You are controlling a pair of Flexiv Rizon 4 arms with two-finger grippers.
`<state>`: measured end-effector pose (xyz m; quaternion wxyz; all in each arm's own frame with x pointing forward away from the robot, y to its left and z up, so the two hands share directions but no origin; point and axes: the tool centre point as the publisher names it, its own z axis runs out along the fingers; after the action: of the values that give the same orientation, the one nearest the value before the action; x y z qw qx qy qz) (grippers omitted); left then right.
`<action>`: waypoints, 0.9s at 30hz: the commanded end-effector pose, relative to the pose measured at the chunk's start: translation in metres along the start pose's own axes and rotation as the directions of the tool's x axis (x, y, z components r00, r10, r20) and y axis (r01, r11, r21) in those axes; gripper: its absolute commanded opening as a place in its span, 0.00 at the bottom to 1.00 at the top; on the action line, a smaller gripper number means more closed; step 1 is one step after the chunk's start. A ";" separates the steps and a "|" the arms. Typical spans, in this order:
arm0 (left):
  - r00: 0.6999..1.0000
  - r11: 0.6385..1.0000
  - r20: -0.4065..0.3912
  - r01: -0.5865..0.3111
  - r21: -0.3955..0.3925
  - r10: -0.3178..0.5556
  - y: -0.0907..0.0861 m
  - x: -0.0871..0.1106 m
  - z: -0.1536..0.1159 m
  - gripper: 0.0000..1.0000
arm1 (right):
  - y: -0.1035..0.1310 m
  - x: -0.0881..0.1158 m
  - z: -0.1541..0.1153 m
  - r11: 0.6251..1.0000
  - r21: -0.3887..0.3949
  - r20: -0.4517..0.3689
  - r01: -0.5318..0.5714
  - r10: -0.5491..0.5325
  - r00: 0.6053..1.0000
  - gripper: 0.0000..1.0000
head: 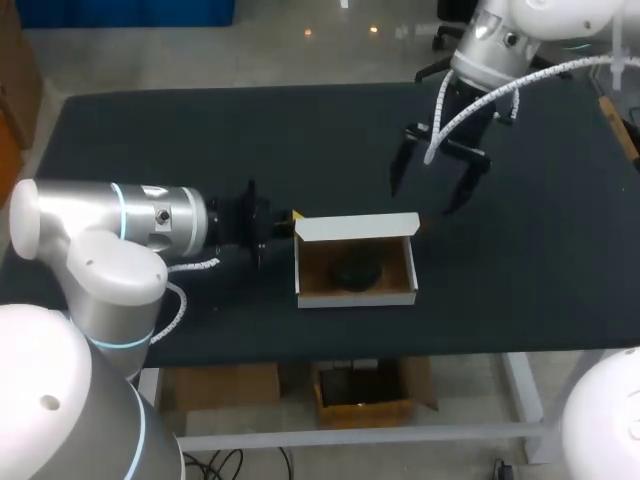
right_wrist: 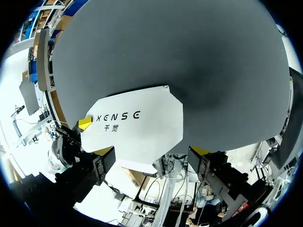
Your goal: Assemble the packaging by folding the flat box into shape, placing the metal phone stand inside, and closing the box properly
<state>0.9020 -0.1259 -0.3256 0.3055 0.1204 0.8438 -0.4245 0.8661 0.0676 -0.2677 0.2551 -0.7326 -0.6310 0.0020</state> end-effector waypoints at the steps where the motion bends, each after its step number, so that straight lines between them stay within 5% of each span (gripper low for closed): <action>1: 1.000 1.000 0.016 -0.011 0.012 0.011 0.004 0.004 0.002 0.00 | 0.002 0.001 -0.002 1.000 0.009 0.004 0.001 -0.001 1.000 1.00; 17: 0.994 0.995 0.068 -0.092 0.041 0.089 0.010 0.013 0.000 0.00 | 0.006 0.005 0.025 0.994 0.105 0.013 0.004 -0.005 1.000 1.00; 24: 0.986 0.988 0.086 -0.146 0.049 0.141 0.009 0.020 0.000 0.00 | 0.007 -0.001 0.026 0.994 0.107 0.005 0.000 -0.001 1.000 0.62; 27: 0.985 0.987 0.089 -0.155 0.054 0.149 0.009 0.022 0.000 0.00 | 0.006 -0.001 0.025 0.996 0.092 0.005 0.016 -0.017 1.000 0.54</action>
<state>0.8915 -0.1235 -0.3388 0.3572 0.1786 0.8124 -0.4249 0.8650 0.0760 -0.2937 0.2891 -0.7158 -0.6347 0.0336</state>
